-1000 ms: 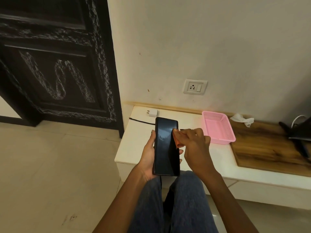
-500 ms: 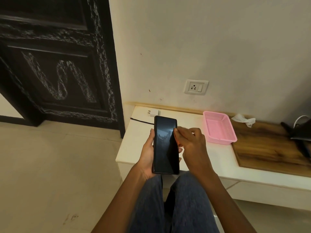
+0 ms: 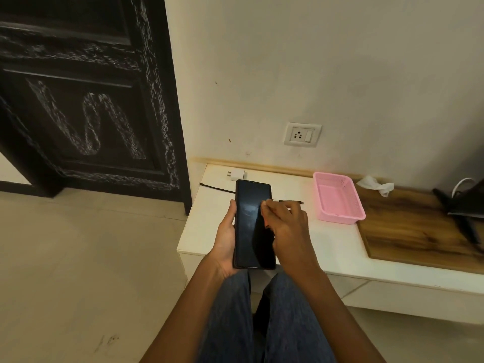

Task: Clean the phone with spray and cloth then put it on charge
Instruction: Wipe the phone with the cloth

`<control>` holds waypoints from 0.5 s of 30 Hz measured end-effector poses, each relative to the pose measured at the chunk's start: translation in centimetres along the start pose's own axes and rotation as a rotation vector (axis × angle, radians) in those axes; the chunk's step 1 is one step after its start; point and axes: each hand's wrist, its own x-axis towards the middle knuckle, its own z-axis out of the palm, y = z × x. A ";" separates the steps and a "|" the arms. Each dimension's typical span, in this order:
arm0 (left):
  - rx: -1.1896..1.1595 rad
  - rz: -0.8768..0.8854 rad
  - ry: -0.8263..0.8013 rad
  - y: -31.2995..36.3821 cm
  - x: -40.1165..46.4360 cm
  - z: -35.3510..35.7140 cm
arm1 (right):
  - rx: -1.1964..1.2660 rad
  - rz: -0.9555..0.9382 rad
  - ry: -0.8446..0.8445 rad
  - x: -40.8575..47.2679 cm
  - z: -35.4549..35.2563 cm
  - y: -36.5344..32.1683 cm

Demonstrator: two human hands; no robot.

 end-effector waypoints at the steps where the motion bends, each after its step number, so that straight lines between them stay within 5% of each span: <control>1: -0.009 0.001 -0.004 0.3 -0.1 -0.2 | -0.008 -0.043 -0.002 -0.3 0.1 -0.2; 15: -0.049 -0.014 0.041 0.6 -0.3 -0.8 | -0.064 -0.179 -0.002 -0.9 0.1 0.1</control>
